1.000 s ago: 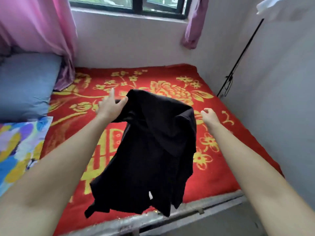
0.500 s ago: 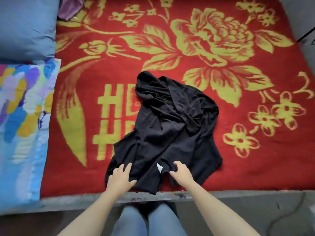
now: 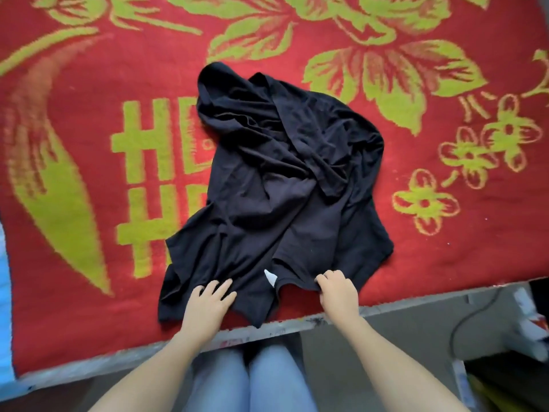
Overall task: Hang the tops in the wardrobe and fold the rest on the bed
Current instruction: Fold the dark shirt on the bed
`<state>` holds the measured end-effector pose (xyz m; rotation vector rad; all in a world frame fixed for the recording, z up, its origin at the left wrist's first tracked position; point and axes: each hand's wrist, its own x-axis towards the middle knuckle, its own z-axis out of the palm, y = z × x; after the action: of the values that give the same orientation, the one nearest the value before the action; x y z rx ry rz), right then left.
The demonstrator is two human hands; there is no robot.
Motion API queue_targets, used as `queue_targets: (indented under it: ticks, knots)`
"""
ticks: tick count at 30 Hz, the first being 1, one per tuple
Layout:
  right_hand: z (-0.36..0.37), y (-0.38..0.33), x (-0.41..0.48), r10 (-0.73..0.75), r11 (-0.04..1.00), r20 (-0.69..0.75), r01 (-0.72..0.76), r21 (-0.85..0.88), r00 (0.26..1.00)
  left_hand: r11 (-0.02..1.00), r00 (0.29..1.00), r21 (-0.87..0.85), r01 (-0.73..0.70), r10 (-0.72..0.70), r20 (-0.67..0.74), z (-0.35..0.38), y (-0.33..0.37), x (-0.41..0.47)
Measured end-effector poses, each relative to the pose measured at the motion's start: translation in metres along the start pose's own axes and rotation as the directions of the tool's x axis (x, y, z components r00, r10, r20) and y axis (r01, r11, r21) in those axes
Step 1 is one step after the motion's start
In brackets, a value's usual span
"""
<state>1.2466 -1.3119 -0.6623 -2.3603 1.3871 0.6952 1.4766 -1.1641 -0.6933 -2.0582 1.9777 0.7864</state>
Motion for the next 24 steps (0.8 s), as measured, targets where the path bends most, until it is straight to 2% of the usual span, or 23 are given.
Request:
queue_targets:
  ticks: [2, 3, 4, 6, 7, 9, 11, 12, 14, 16, 17, 19, 20, 22, 24]
  knots:
    - [-0.024, 0.007, 0.0, 0.237, 0.937, 0.043, -0.24, 0.253, 0.971, 0.975, 0.999, -0.216, 0.045, -0.049, -0.011, -0.03, -0.009, 0.0]
    - [-0.034, 0.011, -0.002, 0.317, 0.853, 0.099, -0.329, 0.405, 0.943, 0.921, 0.986, -0.356, 0.158, -0.168, 0.004, -0.045, -0.016, 0.002]
    - [-0.048, 0.016, -0.005, 0.372, 0.756, 0.123, -0.377, 0.536, 0.92, 0.845, 0.963, -0.471, 0.252, -0.265, 0.04, -0.064, -0.021, 0.002]
    - [-0.085, 0.023, -0.013, 0.414, 0.635, 0.077, -0.349, 0.689, 0.907, 0.675, 0.937, -0.679, 0.289, -0.345, 0.055, -0.108, -0.038, 0.0]
    - [-0.106, 0.027, -0.015, 0.405, 0.601, 0.055, -0.311, 0.737, 0.913, 0.608, 0.927, -0.752, 0.255, -0.374, 0.011, -0.135, -0.047, 0.0]
    - [-0.159, 0.03, -0.023, 0.336, 0.569, 0.052, -0.247, 0.784, 0.941, 0.552, 0.914, -0.814, 0.18, -0.4, -0.069, -0.191, -0.065, -0.005]
    - [-0.217, 0.028, -0.032, 0.255, 0.599, 0.006, -0.163, 0.784, 0.967, 0.58, 0.891, -0.801, 0.147, -0.43, -0.148, -0.24, -0.083, -0.008]
    - [-0.248, 0.022, -0.039, 0.208, 0.614, -0.032, -0.105, 0.783, 0.978, 0.606, 0.844, -0.783, 0.139, -0.486, -0.226, -0.262, -0.09, -0.008]
    - [-0.305, 0.003, -0.053, 0.105, 0.605, -0.092, 0.01, 0.796, 0.99, 0.661, 0.705, -0.727, 0.185, -0.604, -0.37, -0.3, -0.094, -0.012]
    - [-0.354, -0.024, -0.066, 0.043, 0.585, -0.119, 0.072, 0.808, 0.992, 0.644, 0.61, -0.748, 0.158, -0.66, -0.439, -0.335, -0.076, -0.022]
    - [-0.374, -0.041, -0.071, 0.02, 0.574, -0.138, 0.102, 0.813, 0.99, 0.608, 0.614, -0.79, 0.08, -0.655, -0.441, -0.351, -0.061, -0.031]
    - [-0.405, -0.08, -0.081, -0.02, 0.535, -0.163, 0.148, 0.832, 0.986, 0.48, 0.708, -0.862, -0.161, -0.553, -0.44, -0.377, -0.027, -0.057]
    - [-0.415, -0.098, -0.082, -0.031, 0.498, -0.165, 0.159, 0.852, 0.986, 0.409, 0.777, -0.876, -0.255, -0.453, -0.437, -0.386, -0.01, -0.068]
    - [-0.429, -0.133, -0.086, -0.066, 0.418, -0.169, 0.181, 0.89, 0.983, 0.363, 0.865, -0.864, -0.349, -0.231, -0.446, -0.399, 0.012, -0.086]
    - [-0.442, -0.163, -0.097, -0.123, 0.365, -0.197, 0.229, 0.902, 0.973, 0.38, 0.844, -0.82, -0.427, -0.157, -0.513, -0.404, 0.022, -0.093]
